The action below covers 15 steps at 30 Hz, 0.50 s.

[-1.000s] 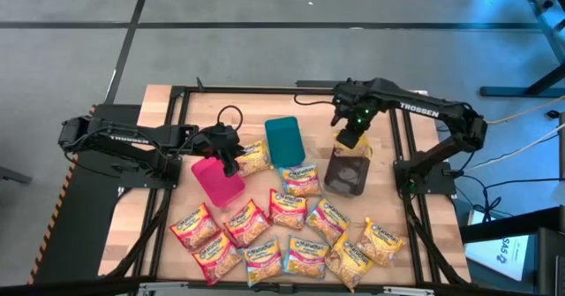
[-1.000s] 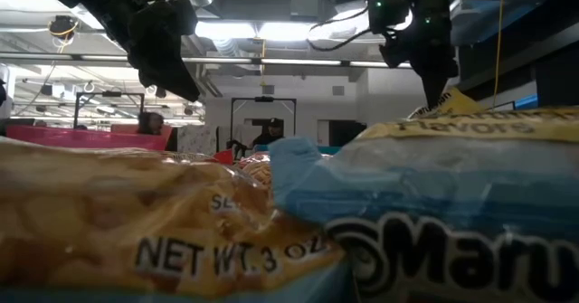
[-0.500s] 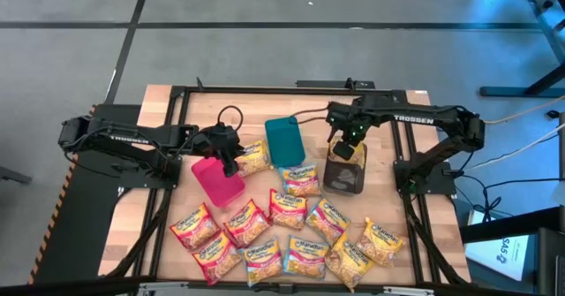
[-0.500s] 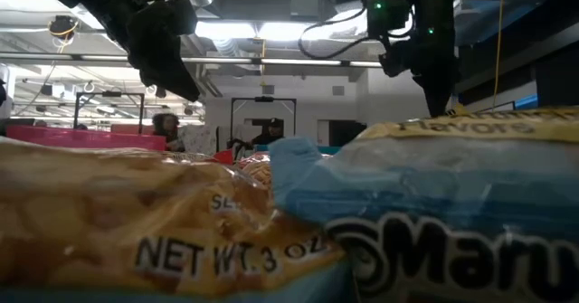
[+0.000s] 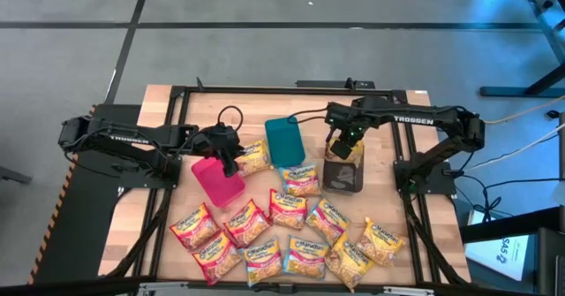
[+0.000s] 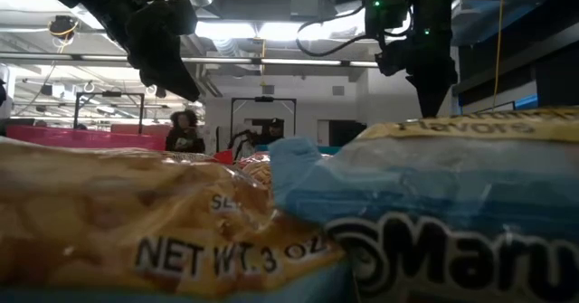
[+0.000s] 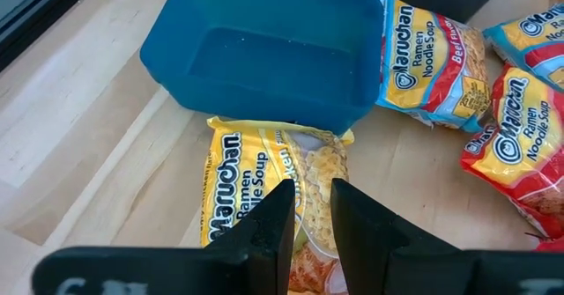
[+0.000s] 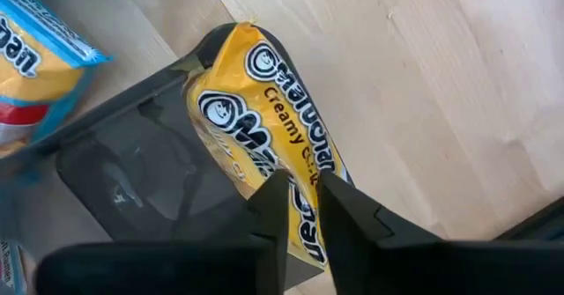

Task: Sort Maruchan noodles
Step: Put the yellow noodle pack into the black bin

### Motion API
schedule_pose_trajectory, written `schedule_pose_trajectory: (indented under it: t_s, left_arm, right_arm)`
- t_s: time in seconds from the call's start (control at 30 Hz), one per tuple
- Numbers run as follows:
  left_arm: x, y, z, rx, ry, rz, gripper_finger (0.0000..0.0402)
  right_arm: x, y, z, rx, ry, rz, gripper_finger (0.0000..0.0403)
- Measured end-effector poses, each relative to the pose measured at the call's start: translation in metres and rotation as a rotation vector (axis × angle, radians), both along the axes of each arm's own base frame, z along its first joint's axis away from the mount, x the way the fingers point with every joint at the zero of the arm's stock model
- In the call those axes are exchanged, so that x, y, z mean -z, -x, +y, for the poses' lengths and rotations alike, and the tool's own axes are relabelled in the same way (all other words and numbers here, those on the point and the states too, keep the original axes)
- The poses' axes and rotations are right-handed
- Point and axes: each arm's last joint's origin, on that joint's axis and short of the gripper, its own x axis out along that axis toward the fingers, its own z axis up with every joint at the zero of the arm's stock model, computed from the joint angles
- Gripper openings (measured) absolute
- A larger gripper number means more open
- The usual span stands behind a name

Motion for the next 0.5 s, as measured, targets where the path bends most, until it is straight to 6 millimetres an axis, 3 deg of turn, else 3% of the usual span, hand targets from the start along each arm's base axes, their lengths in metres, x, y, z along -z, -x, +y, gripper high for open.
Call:
schedule_pose_trajectory:
  t_s: [0.23,0.37,0.5]
  left_arm:
    - [0.0,0.0,0.0,-0.003,-0.002,0.0,0.0069]
    - [0.0,0.0,0.0,-0.003,-0.002,0.0,0.0069]
    - [0.0,0.0,0.0,-0.003,-0.002,0.0,0.0069]
  right_arm:
    - [-0.011,-0.004,-0.001,-0.014,0.011,-0.034,0.0102]
    - [-0.041,-0.014,-0.004,-0.021,0.026,-0.147,0.0112]
    - [-0.074,-0.023,0.001,-0.084,-0.176,-0.333,0.0112]
